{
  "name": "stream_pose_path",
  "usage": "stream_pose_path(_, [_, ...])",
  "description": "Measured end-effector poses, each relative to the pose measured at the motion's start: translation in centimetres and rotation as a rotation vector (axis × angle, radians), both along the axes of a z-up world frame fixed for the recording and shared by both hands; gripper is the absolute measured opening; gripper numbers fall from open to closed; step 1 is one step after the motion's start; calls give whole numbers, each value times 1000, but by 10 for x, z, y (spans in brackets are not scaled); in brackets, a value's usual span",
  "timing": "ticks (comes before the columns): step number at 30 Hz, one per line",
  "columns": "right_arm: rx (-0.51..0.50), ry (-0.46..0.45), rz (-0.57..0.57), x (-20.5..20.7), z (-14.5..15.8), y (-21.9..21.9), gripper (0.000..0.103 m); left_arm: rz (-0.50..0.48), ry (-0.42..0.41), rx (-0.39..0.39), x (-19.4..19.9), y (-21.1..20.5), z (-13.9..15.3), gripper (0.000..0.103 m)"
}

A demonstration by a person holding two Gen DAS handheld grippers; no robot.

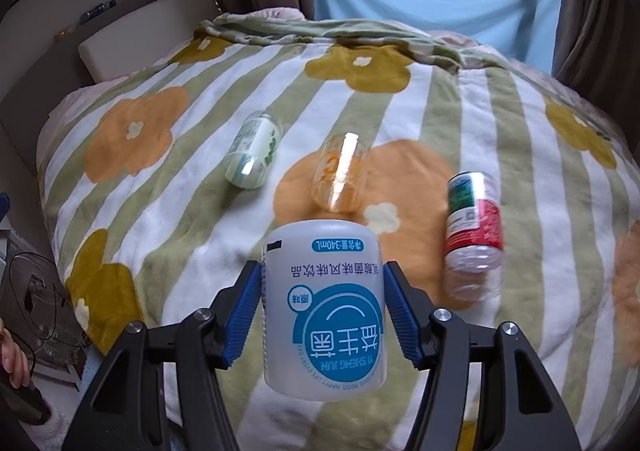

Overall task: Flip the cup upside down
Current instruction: 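Lift the white bottle with the right tool, stand it upright, release, then move the left tool to the standing white bottle and close on it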

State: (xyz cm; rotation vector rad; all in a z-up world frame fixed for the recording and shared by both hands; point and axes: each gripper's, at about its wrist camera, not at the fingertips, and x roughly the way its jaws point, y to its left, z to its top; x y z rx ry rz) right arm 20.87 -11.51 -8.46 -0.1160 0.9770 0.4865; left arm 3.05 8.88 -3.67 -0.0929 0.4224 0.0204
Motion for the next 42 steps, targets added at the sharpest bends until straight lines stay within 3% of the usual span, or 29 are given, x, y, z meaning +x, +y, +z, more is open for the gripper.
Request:
stream_pose_path(6, [-10,86,1,-8,-38,36,57,24,-3,-8,-11,21,0,103])
stream_pose_path(13, [-20,164,-94,5,-69,37,57,16,0,4,-16,26,-4,103])
stream_pose_path(24, [-31,213,-136,16,-84,36,59,-13,64,-15,-3,22,-14,103])
stream_pose_path(26, [-6,221,-141,16,-82,32,83,-15,86,-21,1,20,-16,103])
stream_pose_path(27, [10,219,-139,16,-79,30,102,-17,98,-25,4,19,-17,103])
stream_pose_path(31, [53,145,-102,6,-57,18,103,-27,167,-35,19,13,-16,103])
stream_pose_path(36, [86,-63,-51,-20,-10,-11,103,-42,206,-73,44,4,5,103])
stream_pose_path(39, [74,-179,-18,-38,18,-29,103,-54,218,-56,64,-7,21,103])
stream_pose_path(42, [73,-313,-13,-57,38,-46,103,-34,318,-18,98,-26,26,103])
